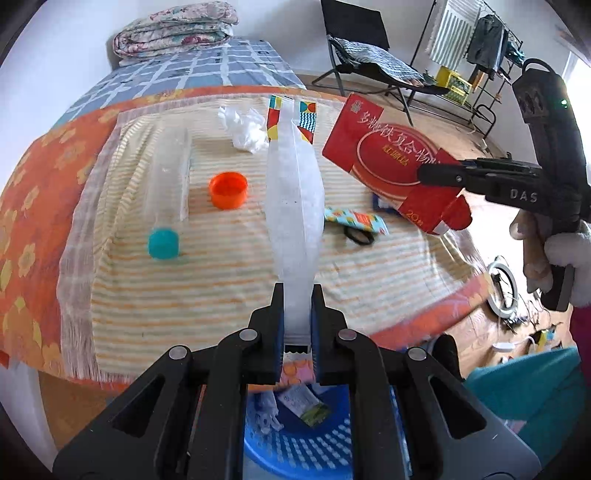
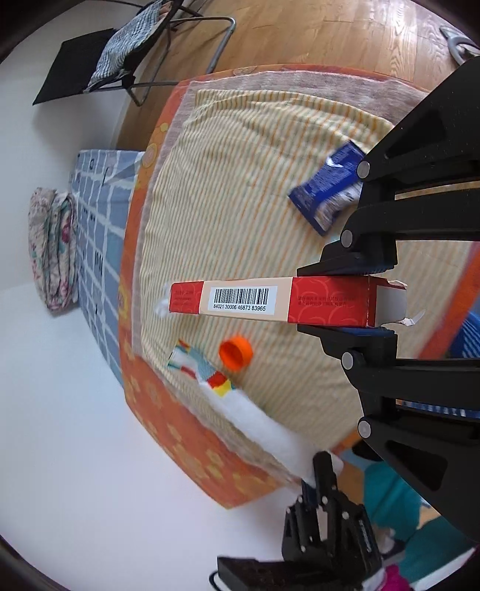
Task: Collect trash
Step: 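Lift the white strip and red box over the blue basket with both tools, then open both tools to drop the strip and red box into the basket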
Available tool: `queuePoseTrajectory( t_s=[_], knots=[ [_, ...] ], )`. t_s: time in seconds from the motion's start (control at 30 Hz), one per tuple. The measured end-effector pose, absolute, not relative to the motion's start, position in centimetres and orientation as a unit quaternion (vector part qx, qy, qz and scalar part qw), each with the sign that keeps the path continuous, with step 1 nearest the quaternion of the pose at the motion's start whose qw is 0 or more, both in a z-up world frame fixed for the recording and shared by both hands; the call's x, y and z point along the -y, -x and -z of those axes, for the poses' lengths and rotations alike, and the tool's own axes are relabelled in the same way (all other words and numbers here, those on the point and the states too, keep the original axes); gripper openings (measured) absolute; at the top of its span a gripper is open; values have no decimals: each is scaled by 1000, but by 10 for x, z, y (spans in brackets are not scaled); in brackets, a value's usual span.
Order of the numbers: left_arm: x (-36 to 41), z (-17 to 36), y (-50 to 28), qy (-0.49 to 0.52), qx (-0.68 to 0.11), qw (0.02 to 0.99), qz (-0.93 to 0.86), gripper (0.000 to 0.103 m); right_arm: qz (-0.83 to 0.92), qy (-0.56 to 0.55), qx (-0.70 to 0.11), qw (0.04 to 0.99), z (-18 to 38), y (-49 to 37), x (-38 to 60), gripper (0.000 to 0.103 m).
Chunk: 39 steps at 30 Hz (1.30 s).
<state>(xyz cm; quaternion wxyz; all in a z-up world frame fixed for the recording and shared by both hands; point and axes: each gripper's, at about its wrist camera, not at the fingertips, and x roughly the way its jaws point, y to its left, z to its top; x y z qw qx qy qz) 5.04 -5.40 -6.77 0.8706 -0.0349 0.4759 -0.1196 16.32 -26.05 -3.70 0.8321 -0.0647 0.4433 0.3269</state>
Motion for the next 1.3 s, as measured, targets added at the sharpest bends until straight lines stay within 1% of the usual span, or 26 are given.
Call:
queuePoseTrajectory(
  t_s=[0.17, 0.43, 0.67, 0.93, 1.1, 1.3],
  knots=[
    [61, 70, -10, -3, -479, 868, 135, 10, -337, 57, -444, 828, 28, -133, 270, 19],
    [63, 86, 53, 5, -518, 840, 163, 10, -355, 57, -456, 814, 33, -79, 278, 19],
    [66, 99, 87, 25, -552, 815, 174, 10, -369, 58, -475, 797, 51, -39, 278, 19],
    [76, 117, 114, 46, -609, 768, 193, 9, -371, 81, -496, 781, 76, -14, 274, 19],
    [80, 133, 117, 68, -646, 735, 195, 10, -375, 105, -513, 765, 94, -1, 265, 19],
    [74, 129, 98, 88, -633, 749, 175, 10, -382, 135, -543, 736, 124, 8, 249, 19]
  ],
)
